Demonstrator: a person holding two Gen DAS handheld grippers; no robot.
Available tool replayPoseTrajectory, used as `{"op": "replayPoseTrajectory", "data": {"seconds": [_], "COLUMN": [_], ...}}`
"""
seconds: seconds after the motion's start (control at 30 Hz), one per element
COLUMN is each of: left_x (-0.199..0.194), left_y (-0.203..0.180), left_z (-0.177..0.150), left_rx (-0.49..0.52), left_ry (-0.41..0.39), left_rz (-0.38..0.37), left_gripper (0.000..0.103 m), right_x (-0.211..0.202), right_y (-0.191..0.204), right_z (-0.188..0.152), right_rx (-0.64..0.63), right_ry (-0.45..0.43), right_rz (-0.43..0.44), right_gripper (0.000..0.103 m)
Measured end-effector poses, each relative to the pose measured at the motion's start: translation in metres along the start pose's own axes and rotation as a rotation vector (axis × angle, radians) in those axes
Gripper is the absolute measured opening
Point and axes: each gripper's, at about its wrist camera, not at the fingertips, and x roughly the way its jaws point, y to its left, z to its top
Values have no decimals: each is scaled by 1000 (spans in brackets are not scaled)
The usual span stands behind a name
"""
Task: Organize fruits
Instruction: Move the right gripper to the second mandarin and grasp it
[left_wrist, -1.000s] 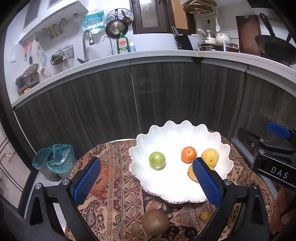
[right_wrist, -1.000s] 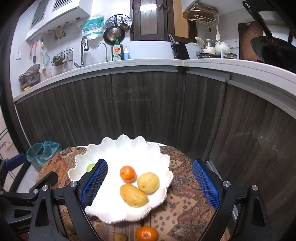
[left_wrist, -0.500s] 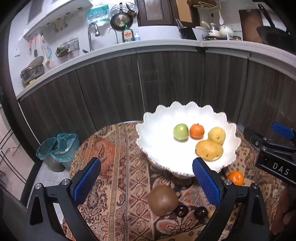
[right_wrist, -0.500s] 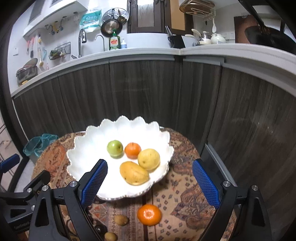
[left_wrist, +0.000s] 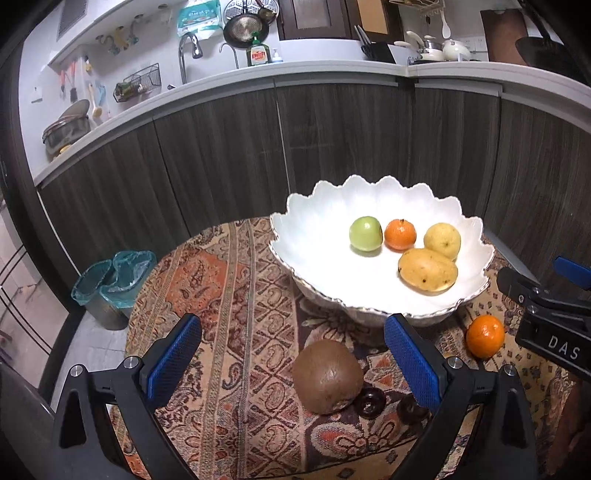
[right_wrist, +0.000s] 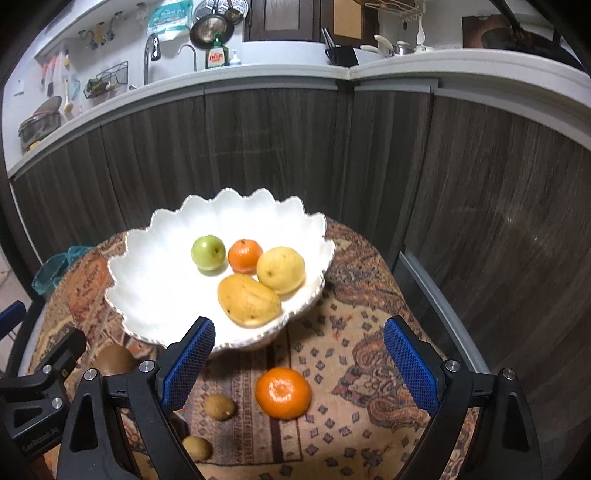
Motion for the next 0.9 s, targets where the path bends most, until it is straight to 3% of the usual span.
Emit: {"op": "replayPoseTrajectory", "data": {"seconds": [0.9], "left_x": [58], "left_y": [-3], "left_z": [-34], "left_rx": [-35], "left_ry": [162], "left_rz": [-53], "left_gripper": [100], "right_x": [55], "right_y": [6], "right_z": [-48], "right_rx": [-15], "right_ry": [174], "right_rz": [6], "right_gripper": [94]}}
